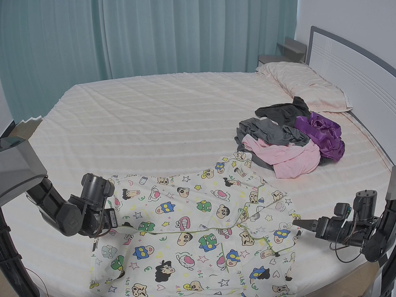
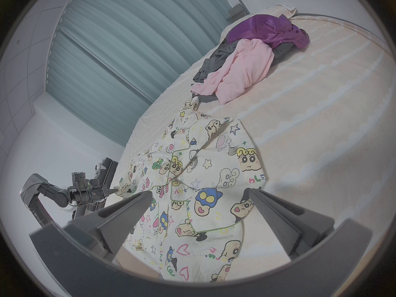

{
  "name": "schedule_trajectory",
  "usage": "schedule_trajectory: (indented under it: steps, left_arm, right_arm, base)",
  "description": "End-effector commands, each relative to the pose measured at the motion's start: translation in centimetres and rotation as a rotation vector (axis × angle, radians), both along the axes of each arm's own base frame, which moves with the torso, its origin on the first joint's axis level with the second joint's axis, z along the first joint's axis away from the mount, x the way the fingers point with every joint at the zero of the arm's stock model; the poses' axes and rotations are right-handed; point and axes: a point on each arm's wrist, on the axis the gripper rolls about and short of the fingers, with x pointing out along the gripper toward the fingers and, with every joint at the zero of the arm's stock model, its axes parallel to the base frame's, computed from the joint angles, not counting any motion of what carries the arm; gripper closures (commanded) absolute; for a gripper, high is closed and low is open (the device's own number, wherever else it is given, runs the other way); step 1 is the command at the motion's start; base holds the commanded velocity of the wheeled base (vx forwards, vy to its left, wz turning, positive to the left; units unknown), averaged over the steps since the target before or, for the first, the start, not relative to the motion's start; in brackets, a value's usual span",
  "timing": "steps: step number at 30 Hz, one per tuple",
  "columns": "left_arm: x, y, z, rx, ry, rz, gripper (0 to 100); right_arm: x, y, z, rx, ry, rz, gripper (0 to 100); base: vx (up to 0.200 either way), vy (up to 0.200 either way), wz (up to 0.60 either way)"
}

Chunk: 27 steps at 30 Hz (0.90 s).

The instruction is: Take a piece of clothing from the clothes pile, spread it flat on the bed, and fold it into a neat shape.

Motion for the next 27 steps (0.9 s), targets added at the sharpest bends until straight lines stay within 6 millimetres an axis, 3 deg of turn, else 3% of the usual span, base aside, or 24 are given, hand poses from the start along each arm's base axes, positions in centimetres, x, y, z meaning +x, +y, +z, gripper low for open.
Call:
schedule_trajectory:
  steps: [1, 13, 14, 21, 27]
  left_arm:
    - [-1.0, 1.5, -0.7, -0.031, 0.007, 0.057, 100]
    - [-1.6, 2.7, -2.1, -0.101, 0.014, 0.125, 100]
    - [-1.6, 2.8, -2.2, -0.107, 0.012, 0.126, 0]
    - [-1.4, 3.5, -2.2, -0.158, -0.056, 0.187, 0]
    - [-1.4, 5.2, -2.1, -0.193, -0.063, 0.239, 0]
  right_arm:
    - [-0.4, 0.1, -0.1, -0.001, 0.015, 0.007, 0]
    - [-0.4, 0.2, -0.1, -0.002, 0.015, 0.010, 0]
    - [-0.4, 0.2, -0.1, -0.002, 0.015, 0.010, 0]
    - [-0.4, 0.2, -0.1, -0.001, 0.018, 0.009, 0]
    - [-0.4, 0.2, -0.1, -0.001, 0.018, 0.011, 0]
  base:
    - [0.000, 0.000, 0.00]
    - [0.000, 0.000, 0.00]
    - [0.000, 0.000, 0.00]
    - [0.000, 0.000, 0.00]
    - [0.000, 0.000, 0.00]
